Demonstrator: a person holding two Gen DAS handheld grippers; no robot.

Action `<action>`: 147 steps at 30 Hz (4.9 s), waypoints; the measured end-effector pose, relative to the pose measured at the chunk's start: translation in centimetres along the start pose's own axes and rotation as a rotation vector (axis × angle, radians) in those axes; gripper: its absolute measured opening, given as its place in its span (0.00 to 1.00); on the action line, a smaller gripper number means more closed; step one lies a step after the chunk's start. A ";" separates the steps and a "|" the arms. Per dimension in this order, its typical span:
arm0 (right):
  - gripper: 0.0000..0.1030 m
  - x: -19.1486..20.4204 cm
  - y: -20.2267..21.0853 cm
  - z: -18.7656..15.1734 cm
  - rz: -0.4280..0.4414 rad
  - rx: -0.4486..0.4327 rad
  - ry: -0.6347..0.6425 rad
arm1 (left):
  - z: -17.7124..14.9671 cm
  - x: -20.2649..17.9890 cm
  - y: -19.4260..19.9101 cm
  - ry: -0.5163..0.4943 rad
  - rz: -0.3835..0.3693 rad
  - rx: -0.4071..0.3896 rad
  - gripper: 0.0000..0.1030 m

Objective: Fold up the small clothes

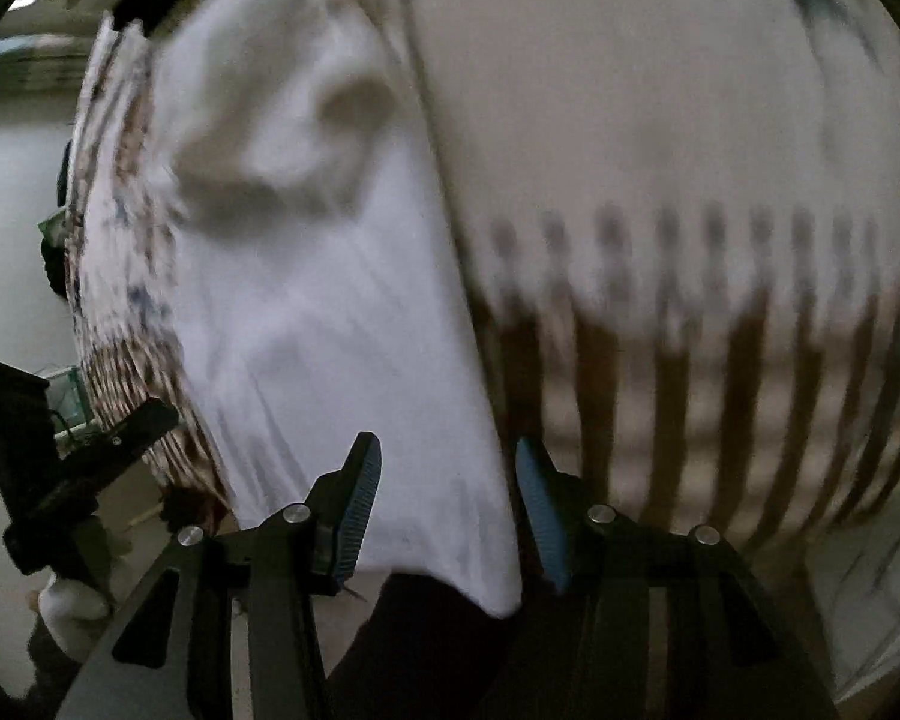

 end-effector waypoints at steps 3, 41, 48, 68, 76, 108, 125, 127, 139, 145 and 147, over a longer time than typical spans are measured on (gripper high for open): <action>0.48 -0.1 -3.2 -2.1 0.034 0.051 -0.034 | -2.3 0.8 -1.9 0.016 -0.005 0.046 0.60; 0.51 4.2 15.0 23.4 0.420 -0.391 -0.271 | 25.5 -8.9 4.3 0.127 -0.539 -0.296 0.59; 0.51 4.4 11.7 19.5 0.259 -0.240 -0.145 | 23.8 -6.1 4.7 0.167 -0.463 -0.250 0.59; 0.51 4.9 14.1 27.8 0.143 -0.437 -0.241 | 30.9 -8.0 3.1 -0.035 -0.286 -0.183 0.59; 0.04 4.1 8.1 27.0 0.231 -0.279 -0.262 | 27.6 -4.5 -0.3 -0.014 -0.238 -0.152 0.05; 0.06 3.5 6.3 16.8 -0.010 -0.163 -0.061 | 16.6 -3.8 2.0 -0.310 0.014 0.016 0.04; 0.17 3.9 3.9 15.8 0.040 -0.101 0.040 | 13.2 -4.4 -1.7 -0.362 -0.056 0.026 0.10; 0.14 4.1 4.6 15.5 0.014 -0.132 0.041 | 12.8 -5.0 -1.2 -0.419 -0.040 0.048 0.09; 0.46 3.4 5.7 15.1 -0.027 -0.104 0.018 | 13.5 1.7 2.6 -0.159 -0.145 0.114 0.19; 0.66 -0.3 4.9 13.8 0.297 -0.015 -0.280 | 11.2 2.3 1.4 0.385 -0.590 -0.107 0.75; 0.66 0.2 3.3 13.5 0.352 0.046 -0.298 | 10.5 1.8 -1.0 0.453 -0.627 -0.107 0.75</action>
Point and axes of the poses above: each gripper's, at about its wrist camera, not at the fingertips, and y roughly against the way its jaws point, x to its left, z to its top, the point moved 6 cm from there along -y, roughly the way its jaws point, and after that the axes turned 15 degrees about -z, right-handed, at the moved point
